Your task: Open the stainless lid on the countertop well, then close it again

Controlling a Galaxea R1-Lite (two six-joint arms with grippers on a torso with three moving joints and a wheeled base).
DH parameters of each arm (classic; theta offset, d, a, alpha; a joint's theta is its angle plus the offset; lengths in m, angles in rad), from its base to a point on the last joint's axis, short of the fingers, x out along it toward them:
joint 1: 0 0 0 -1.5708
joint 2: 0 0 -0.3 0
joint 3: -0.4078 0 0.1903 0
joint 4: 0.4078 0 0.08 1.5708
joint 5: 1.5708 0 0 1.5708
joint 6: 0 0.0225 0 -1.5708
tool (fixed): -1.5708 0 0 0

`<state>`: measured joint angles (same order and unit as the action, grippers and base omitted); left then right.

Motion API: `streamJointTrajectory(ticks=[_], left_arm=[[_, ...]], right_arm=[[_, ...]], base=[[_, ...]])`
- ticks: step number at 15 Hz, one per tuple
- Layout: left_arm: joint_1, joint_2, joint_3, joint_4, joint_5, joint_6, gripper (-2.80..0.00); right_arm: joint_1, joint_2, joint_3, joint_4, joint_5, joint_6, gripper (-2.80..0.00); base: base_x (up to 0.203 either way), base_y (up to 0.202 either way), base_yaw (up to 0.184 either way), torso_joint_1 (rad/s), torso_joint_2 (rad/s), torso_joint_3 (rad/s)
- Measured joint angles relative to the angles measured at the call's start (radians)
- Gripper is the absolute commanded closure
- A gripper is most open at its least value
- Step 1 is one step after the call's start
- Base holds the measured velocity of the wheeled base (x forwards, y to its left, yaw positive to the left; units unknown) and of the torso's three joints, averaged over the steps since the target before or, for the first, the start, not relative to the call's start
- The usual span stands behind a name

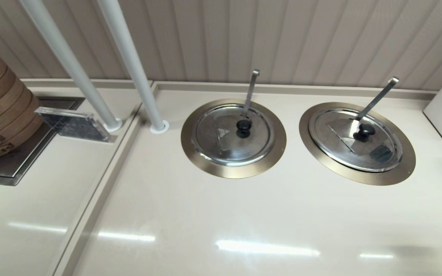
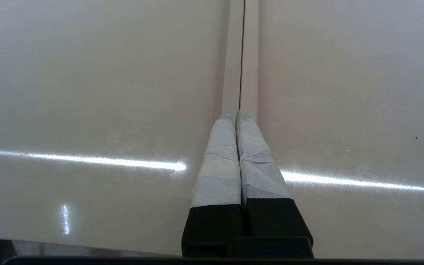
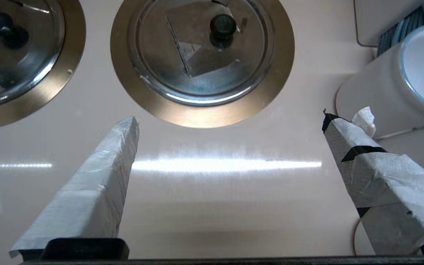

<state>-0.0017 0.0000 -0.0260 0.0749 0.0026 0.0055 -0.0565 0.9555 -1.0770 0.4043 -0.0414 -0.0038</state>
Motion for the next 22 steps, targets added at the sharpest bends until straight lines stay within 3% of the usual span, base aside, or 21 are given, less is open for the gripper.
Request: streamJointTrajectory(ticks=[1,2,8,14,16,19,22], left_arm=[[0.0,0.0,0.0,0.0,0.0,0.0,0.0],[0.0,0.0,0.0,0.0,0.0,0.0,0.0],[0.0,0.0,0.0,0.0,0.0,0.001,0.0],[0.0,0.0,0.0,0.0,0.0,0.001,0.0],[0.0,0.0,0.0,0.0,0.0,0.0,0.0],[0.0,0.0,0.0,0.0,0.0,0.001,0.0],[0.0,0.0,0.0,0.0,0.0,0.0,0.0]], right_arm=[[0.0,-0.075,0.053,0.015,0.0,-0.004,-2.8],[-0.001,-0.141,0.091,0.043,0.001,-0.005,0.0],[0.031,-0.475,0.213,0.27,0.084,-0.038,0.0],[0.059,-0.852,0.439,0.29,0.148,-0.121,0.0],[0.061,-0.912,0.517,0.279,0.125,-0.124,0.0],[0.062,-0.948,0.745,0.118,0.082,-0.14,0.0],[0.062,-0.957,1.002,-0.247,0.074,-0.147,0.0]], base=[[0.0,0.0,0.0,0.0,0.0,0.0],[0.0,0.0,0.0,0.0,0.0,0.0],[0.0,0.0,0.0,0.0,0.0,0.0],[0.0,0.0,0.0,0.0,0.0,0.0],[0.0,0.0,0.0,0.0,0.0,0.0],[0.0,0.0,0.0,0.0,0.0,0.0],[0.0,0.0,0.0,0.0,0.0,0.0]])
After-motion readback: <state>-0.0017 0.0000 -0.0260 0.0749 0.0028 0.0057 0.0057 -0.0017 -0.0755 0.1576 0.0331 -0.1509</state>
